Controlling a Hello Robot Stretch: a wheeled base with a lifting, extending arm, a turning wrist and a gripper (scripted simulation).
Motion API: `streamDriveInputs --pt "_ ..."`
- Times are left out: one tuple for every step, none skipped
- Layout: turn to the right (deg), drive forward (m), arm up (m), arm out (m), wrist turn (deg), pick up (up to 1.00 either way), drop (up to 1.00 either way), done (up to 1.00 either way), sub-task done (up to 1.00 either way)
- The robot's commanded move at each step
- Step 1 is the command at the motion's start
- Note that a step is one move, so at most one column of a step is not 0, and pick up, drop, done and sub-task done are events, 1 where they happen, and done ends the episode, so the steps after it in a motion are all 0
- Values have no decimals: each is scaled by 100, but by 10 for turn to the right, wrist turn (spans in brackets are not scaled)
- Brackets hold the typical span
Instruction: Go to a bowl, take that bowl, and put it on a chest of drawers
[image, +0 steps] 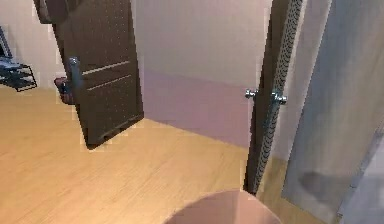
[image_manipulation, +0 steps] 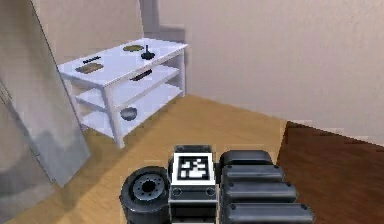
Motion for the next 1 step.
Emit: streamDriveInputs --pt "-150 0 0 0 0 0 0 0 0"
